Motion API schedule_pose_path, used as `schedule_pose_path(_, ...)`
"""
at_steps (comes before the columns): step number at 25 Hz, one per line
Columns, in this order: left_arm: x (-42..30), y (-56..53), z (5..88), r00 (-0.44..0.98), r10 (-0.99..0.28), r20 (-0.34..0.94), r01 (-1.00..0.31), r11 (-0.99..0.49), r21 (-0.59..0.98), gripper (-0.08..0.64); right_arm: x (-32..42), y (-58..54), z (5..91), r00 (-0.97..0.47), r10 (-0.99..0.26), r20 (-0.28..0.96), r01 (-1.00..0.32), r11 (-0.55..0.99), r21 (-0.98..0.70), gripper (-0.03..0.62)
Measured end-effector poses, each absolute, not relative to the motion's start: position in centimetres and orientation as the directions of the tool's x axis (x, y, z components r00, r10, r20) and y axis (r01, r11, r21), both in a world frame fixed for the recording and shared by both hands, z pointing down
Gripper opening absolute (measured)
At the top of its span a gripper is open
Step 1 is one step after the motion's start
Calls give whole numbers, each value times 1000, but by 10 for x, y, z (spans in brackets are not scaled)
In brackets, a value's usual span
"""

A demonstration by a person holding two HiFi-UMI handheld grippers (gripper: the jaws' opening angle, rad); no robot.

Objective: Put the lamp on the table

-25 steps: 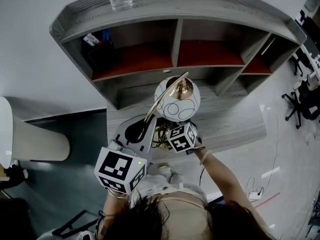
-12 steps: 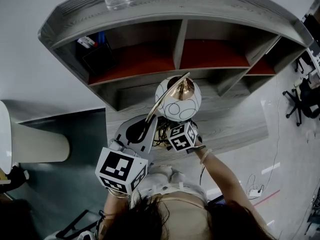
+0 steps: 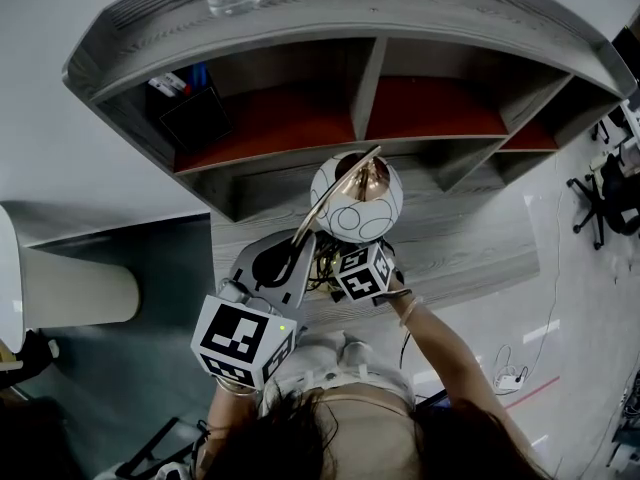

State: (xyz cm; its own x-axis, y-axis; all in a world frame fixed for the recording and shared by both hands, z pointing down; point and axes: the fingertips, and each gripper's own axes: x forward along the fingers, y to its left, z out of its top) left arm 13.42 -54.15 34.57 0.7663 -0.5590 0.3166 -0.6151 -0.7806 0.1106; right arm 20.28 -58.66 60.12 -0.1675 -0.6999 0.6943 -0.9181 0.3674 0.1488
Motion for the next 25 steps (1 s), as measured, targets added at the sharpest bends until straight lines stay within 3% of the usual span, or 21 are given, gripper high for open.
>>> schedule_pose_path(25, 136, -549, 365, 753, -555, 354, -628, -767, 132, 9, 200, -594, 621, -191, -668, 719, -903, 406, 138, 51)
